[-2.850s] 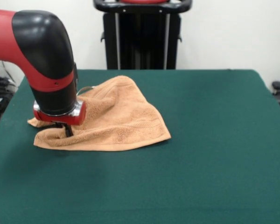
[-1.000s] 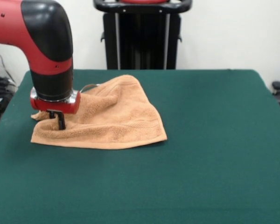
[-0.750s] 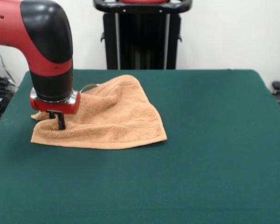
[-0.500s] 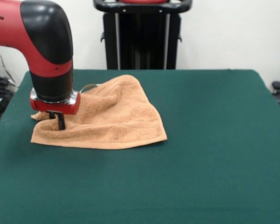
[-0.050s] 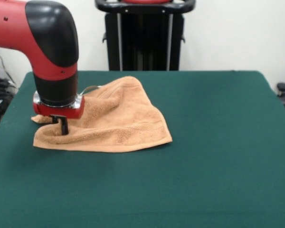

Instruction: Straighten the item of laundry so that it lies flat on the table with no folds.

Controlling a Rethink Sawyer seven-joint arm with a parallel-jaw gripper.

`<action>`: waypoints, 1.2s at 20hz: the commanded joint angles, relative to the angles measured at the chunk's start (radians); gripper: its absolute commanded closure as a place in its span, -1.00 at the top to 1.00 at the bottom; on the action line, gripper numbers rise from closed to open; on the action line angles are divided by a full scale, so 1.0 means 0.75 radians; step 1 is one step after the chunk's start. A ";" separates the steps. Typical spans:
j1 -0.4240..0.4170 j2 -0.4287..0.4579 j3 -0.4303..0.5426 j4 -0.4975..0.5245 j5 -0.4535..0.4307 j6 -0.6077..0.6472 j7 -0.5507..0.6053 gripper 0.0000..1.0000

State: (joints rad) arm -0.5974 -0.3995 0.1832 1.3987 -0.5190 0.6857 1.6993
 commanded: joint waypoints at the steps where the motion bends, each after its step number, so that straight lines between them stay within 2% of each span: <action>1: 0.075 0.034 0.089 0.052 0.005 0.035 -0.029 -1.00; 12: 0.088 -0.009 0.090 0.058 0.023 0.089 -0.037 -1.00; 24: 0.155 0.101 0.091 -0.109 0.018 0.079 -0.006 -1.00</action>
State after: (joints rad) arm -0.5443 -0.3922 0.1833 1.3553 -0.5205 0.6858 1.6993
